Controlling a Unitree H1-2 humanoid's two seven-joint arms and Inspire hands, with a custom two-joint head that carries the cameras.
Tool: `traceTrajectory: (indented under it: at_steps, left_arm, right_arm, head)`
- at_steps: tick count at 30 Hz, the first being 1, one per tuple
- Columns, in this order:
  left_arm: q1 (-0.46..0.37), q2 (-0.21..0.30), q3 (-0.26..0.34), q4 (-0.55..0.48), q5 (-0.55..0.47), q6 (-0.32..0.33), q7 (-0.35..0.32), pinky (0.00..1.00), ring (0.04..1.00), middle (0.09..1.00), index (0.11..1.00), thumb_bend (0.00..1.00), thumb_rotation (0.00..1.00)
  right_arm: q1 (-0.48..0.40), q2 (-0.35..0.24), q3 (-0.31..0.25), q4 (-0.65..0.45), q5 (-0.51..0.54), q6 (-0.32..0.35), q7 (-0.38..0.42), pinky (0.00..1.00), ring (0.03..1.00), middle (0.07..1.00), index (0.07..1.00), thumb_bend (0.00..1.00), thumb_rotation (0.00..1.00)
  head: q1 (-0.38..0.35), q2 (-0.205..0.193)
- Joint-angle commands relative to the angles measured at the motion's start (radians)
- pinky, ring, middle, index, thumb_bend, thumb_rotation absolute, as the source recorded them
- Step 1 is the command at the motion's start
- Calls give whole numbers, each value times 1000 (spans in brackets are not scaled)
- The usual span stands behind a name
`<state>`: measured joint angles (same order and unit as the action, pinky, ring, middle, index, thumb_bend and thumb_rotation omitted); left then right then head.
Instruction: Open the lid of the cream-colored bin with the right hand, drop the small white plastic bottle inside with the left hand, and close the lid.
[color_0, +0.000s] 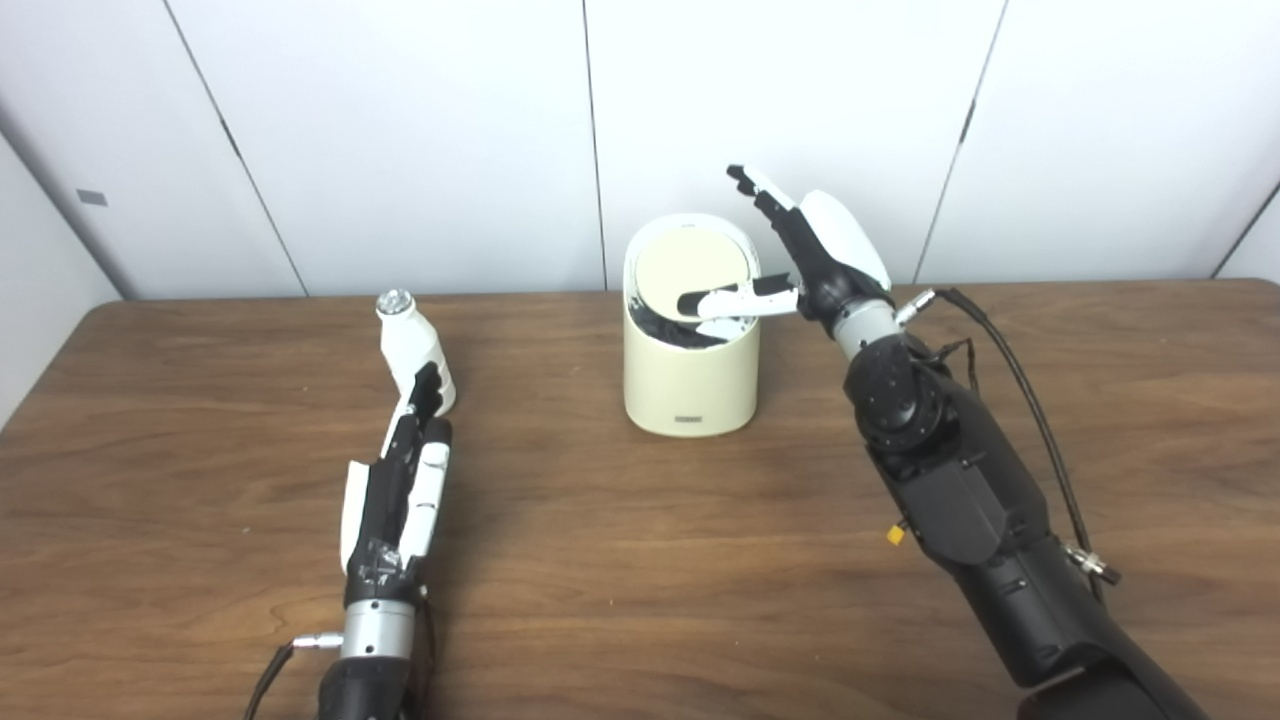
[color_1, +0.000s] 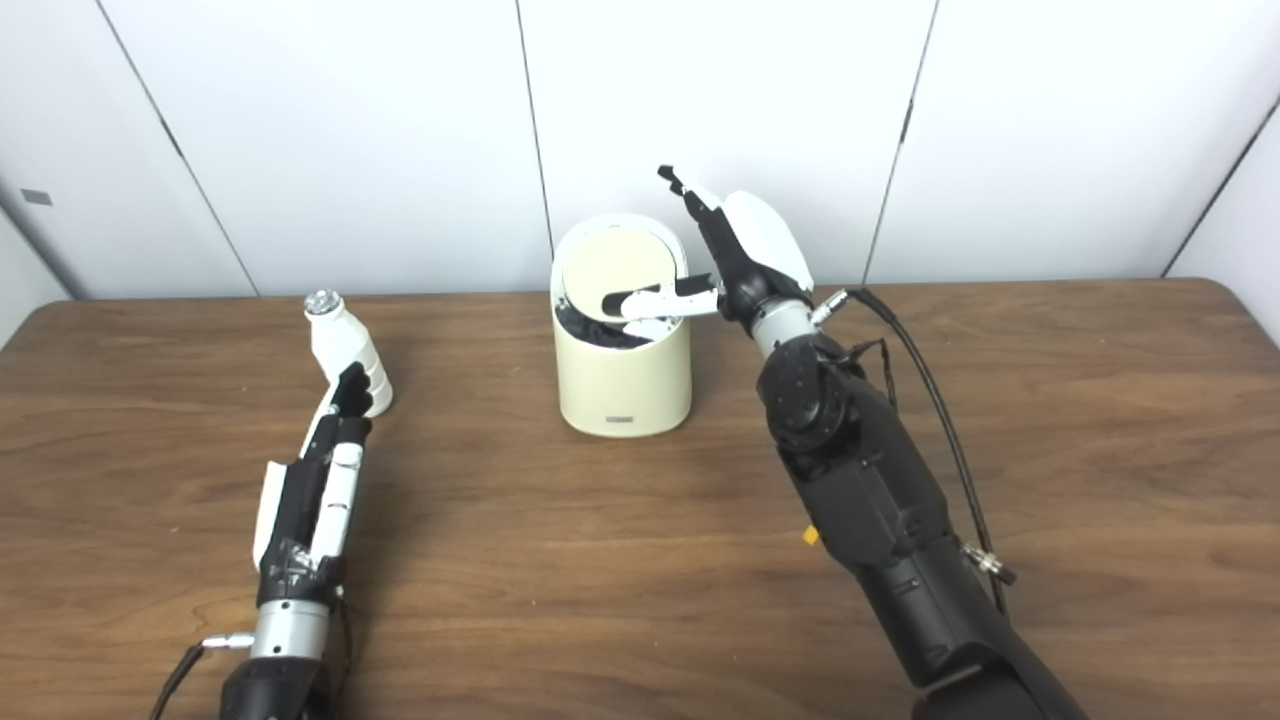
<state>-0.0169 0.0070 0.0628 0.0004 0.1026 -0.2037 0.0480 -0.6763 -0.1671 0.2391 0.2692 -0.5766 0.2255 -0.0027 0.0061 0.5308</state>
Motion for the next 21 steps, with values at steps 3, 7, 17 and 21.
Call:
traceTrajectory:
  at_steps: [3,7,17,21]
  left_arm:
    - [49,-39,-19,70,-15,-17,13,972,974,971,975,511,911]
    - [50,-39,-18,70,-20,-12,11,986,983,977,978,527,895]
    - [53,-41,-18,66,-12,-16,16,991,979,973,973,538,897]
    - [55,-42,-17,64,-13,-19,16,987,981,977,975,530,898]
  right_arm:
    - [-62,-17,6,-8,-24,-40,-32,845,908,916,924,892,479]
    - [-61,-25,18,3,-30,-58,-37,879,924,922,922,855,397]
    - [-69,-79,95,19,-136,-103,-69,924,959,933,936,913,207]
    - [-63,-86,103,9,-150,-96,-64,928,969,942,939,953,177]
  head:
    - [1,0]
    - [1,0]
    - [1,8]
    - [3,10]
